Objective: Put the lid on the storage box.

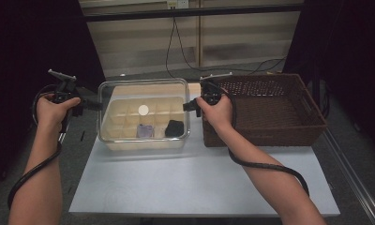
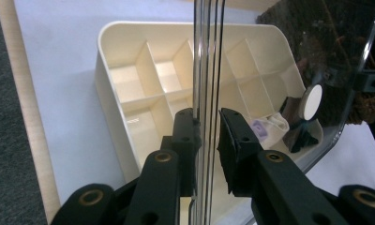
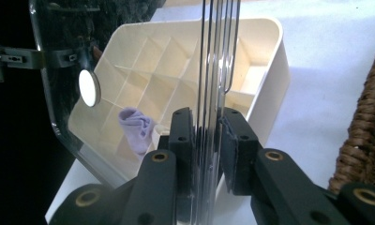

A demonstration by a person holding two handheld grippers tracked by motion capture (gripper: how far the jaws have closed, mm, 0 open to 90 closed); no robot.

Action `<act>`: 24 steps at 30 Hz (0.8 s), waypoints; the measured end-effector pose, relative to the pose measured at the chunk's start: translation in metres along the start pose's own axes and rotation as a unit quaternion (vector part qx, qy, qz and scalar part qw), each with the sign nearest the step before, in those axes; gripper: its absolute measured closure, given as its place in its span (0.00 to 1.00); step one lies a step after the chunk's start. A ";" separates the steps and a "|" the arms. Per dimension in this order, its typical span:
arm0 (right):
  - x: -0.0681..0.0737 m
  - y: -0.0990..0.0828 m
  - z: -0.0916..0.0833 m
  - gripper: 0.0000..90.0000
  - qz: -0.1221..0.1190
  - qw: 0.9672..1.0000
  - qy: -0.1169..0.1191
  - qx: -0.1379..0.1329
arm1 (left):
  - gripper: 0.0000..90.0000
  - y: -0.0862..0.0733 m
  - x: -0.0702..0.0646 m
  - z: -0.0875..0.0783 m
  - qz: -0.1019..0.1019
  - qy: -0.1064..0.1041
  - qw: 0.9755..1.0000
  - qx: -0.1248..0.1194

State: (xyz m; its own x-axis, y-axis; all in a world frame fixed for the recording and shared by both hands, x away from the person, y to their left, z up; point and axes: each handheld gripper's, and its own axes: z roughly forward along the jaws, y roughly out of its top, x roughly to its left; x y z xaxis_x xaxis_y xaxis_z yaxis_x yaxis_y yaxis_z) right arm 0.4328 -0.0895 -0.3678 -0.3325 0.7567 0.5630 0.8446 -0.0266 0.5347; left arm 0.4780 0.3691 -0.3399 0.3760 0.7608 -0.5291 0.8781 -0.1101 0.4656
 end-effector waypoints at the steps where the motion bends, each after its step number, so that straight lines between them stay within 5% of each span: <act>1: 0.000 0.000 0.001 0.84 0.000 1.000 -0.001 0.001 | 0.86 0.001 0.001 0.001 0.000 0.002 1.000 0.001; 24: -0.003 0.007 0.016 0.83 0.008 1.000 -0.006 0.009 | 0.85 0.007 0.016 0.010 -0.011 0.006 1.000 -0.003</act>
State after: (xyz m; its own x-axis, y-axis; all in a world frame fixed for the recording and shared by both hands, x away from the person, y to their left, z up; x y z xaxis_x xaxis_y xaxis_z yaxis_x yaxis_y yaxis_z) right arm 0.4462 -0.0816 -0.3764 -0.3148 0.7639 0.5633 0.8566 -0.0269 0.5152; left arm 0.4931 0.3737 -0.3523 0.3527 0.7709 -0.5304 0.8847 -0.0899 0.4575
